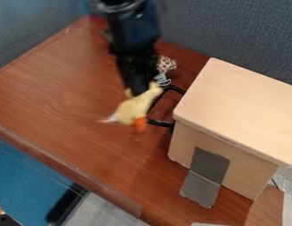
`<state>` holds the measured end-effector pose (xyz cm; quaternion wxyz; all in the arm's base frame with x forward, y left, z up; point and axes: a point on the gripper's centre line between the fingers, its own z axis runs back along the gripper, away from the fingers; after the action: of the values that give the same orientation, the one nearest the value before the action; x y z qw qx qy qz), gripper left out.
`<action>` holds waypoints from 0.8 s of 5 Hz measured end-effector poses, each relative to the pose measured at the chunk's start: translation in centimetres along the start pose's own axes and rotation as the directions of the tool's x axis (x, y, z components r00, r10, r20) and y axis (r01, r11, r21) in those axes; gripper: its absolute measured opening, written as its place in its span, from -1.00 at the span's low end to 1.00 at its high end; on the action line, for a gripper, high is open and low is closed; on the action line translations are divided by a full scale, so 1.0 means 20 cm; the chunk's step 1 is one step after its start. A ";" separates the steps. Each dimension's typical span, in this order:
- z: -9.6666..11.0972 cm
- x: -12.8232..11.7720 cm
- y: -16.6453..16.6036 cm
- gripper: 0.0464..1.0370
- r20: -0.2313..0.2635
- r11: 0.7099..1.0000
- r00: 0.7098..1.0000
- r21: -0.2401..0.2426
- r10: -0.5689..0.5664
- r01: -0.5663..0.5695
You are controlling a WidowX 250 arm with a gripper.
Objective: Put the yellow duck on the upper surface of drawer
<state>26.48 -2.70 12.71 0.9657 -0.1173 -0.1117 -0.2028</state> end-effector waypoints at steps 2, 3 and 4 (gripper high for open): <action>0.02 0.33 -0.22 -0.99 0.059 0.997 0.995 -0.017 -0.075 0.076; -0.02 0.40 -0.25 -0.99 0.049 0.996 0.995 0.014 -0.089 0.088; -0.06 0.44 -0.24 -0.96 0.042 0.995 0.996 0.051 -0.085 0.083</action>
<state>32.50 -10.48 14.82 0.9563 -0.0933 -0.1428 -0.2376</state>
